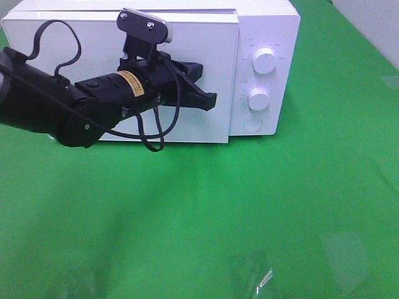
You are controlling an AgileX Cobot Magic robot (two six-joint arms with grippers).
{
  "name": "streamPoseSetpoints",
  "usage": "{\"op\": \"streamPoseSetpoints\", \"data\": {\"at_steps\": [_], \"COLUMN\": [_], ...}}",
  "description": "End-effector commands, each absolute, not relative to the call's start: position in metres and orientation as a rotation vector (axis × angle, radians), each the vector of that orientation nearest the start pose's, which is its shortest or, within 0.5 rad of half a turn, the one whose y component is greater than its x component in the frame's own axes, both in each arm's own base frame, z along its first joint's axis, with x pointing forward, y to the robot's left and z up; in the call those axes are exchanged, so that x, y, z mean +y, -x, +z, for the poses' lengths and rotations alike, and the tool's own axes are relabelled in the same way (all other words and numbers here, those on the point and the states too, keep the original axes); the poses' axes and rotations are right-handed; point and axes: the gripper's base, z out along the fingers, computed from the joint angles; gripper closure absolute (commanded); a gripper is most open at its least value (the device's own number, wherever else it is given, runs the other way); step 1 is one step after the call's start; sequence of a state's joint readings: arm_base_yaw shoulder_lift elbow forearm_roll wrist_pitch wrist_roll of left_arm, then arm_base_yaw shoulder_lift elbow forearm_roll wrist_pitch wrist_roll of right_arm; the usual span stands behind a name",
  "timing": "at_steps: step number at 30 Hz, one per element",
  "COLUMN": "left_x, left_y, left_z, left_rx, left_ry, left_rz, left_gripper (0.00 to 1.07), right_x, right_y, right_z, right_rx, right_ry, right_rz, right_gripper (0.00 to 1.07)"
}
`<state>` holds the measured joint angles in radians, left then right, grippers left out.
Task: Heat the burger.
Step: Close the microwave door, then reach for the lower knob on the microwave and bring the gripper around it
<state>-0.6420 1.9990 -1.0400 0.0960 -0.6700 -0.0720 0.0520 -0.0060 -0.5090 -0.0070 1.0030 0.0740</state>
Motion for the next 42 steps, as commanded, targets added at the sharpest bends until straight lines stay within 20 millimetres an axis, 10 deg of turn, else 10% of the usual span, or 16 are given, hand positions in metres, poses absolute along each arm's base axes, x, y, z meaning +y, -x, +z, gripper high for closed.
{"op": "streamPoseSetpoints", "data": {"at_steps": [1,16,26,28,30,32,42], "left_x": [-0.257,-0.263,-0.284,-0.288,-0.292,-0.292,-0.270], "left_y": [-0.343,-0.373,-0.334,-0.322,-0.297,-0.292,-0.248], "left_z": [0.175,0.188,0.206,0.210,0.217,0.218,0.222], "left_rx": [1.678,1.657,1.820,1.866,2.016,2.042,2.468], "left_ry": [-0.549,-0.404,-0.577,-0.621,-0.726,-0.742,-0.975], "left_rz": [-0.516,-0.461,-0.498,-0.506,-0.506,-0.507,-0.393], "left_gripper": [1.07,1.07,1.03,0.89,0.28,0.13,0.09], "right_x": [-0.001,-0.001,-0.001,-0.001,-0.001,-0.001,-0.001], "right_y": [0.008,0.008,0.008,0.008,0.008,0.008,0.008], "right_z": [0.284,0.284,0.284,0.284,0.284,0.284,0.284], "right_rx": [1.951,1.951,1.951,1.951,1.951,1.951,1.951], "right_ry": [-0.020,-0.022,-0.022,-0.022,-0.022,-0.022,-0.021], "right_rz": [0.066,0.067,0.067,0.067,0.067,0.067,0.066], "right_gripper": [0.34,0.34,0.34,0.34,0.34,0.34,0.34]}}
